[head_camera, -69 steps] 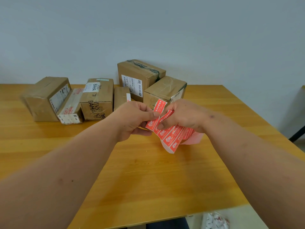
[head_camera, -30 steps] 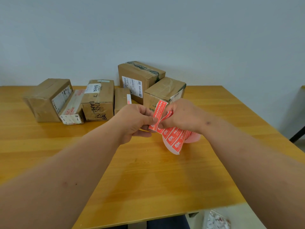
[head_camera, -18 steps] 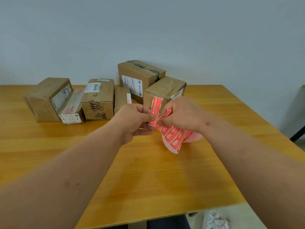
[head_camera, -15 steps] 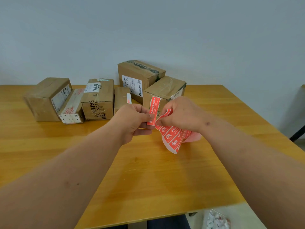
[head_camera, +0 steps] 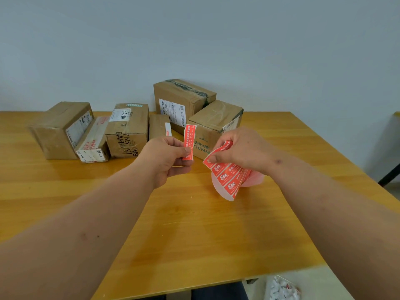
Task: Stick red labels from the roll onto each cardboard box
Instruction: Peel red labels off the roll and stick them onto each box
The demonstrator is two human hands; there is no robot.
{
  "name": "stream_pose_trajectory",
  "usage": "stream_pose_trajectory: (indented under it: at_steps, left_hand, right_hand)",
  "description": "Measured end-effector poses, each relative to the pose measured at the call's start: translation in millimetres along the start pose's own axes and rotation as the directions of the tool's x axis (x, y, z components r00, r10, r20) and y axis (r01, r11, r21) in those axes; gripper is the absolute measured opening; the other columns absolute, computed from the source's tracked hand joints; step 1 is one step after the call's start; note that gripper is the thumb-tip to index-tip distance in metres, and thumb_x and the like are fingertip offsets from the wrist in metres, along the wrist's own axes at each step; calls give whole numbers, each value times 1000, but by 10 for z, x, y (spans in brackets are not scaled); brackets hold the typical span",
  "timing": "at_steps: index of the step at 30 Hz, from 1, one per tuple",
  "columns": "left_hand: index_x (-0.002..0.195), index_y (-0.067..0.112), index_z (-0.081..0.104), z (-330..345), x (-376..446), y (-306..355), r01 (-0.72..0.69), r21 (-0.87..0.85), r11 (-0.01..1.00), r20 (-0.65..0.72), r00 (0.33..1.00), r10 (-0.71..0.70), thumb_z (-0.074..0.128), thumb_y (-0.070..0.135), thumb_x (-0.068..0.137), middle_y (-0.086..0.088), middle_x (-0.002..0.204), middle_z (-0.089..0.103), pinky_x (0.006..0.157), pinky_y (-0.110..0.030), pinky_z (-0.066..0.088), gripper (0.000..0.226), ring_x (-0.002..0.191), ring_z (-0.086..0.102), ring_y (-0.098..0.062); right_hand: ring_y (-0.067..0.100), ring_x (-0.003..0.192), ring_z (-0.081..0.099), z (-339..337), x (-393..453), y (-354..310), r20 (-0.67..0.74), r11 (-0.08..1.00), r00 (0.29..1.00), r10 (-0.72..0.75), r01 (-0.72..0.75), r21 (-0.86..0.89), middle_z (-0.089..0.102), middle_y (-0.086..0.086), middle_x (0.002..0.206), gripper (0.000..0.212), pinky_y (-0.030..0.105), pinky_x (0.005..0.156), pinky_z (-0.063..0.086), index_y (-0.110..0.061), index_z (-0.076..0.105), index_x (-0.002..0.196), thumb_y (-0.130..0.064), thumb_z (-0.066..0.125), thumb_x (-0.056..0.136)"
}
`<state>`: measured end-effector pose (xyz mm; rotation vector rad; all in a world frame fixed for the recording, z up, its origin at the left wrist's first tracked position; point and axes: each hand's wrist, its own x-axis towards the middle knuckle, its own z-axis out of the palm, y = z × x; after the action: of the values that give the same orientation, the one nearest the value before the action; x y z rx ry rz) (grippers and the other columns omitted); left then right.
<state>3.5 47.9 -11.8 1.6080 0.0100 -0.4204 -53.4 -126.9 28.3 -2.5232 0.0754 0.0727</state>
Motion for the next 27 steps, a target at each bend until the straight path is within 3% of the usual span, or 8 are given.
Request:
stream_pose_trajectory:
  at_steps: [4,6,9,13,17,21,24,27]
  left_hand:
    - [93,7,64,-32,-31,-15,4,47,999,18,1000,-5,65,4,89,-14,90,70,64,-36,60,5,71,67,-20]
    - [94,8,64,-41,-45,-18,-2,69,998,30,1000,0,63,4,91,-14,89,70,65,-37,60,6,71,67,-20]
    - [100,8,65,-70,-50,-11,-7,105,994,34,999,3,59,4,93,-14,89,69,66,-36,60,10,72,66,-20]
    - [106,10,64,-110,-51,12,-15,130,991,52,999,9,58,4,94,-14,93,69,61,-32,59,14,69,65,-18]
    - [108,11,67,-174,-47,6,-61,146,987,104,994,46,56,5,95,-10,86,65,62,-31,57,18,67,60,-16]
    - [108,14,70,-250,-54,-23,-109,165,980,145,986,85,55,7,95,-8,83,63,72,-34,58,21,70,57,-16]
    - [107,18,70,-307,-44,-57,-116,187,975,141,986,90,56,7,94,-6,85,65,77,-35,58,22,75,59,-16]
    - [118,23,61,-318,-15,-103,-184,377,908,55,983,177,61,16,93,1,101,66,77,-32,54,27,89,61,-12]
  right_hand:
    - [17,114,52,49,102,52,-189,973,982,19,-61,-221,51,-6,128,73,43,101,41,-38,43,135,-49,77,71]
    - [24,128,37,61,145,52,-363,946,932,17,-133,-296,39,-2,136,84,45,104,29,-40,33,140,-49,76,69]
    - [25,127,32,53,176,28,-457,934,889,-21,-145,-325,37,-2,133,66,43,103,24,-38,41,135,-44,70,76]
    - [18,120,45,121,205,-78,-398,966,916,-38,-68,-248,53,-8,122,34,41,102,32,-33,56,121,-39,60,88]
    - [8,102,54,253,195,-185,-251,997,968,19,1,80,55,-13,106,32,27,86,44,-22,57,124,-34,57,94]
    - [9,74,65,380,215,-196,-164,907,979,123,-43,419,71,-4,86,16,25,66,50,-16,68,93,-29,59,94]
    - [6,62,62,439,231,-197,-154,885,978,143,-57,461,72,-2,77,17,22,59,45,-15,69,85,-27,60,93]
    - [8,63,62,487,229,-213,-162,878,975,152,-58,475,72,-1,78,17,22,59,45,-15,69,83,-25,59,93]
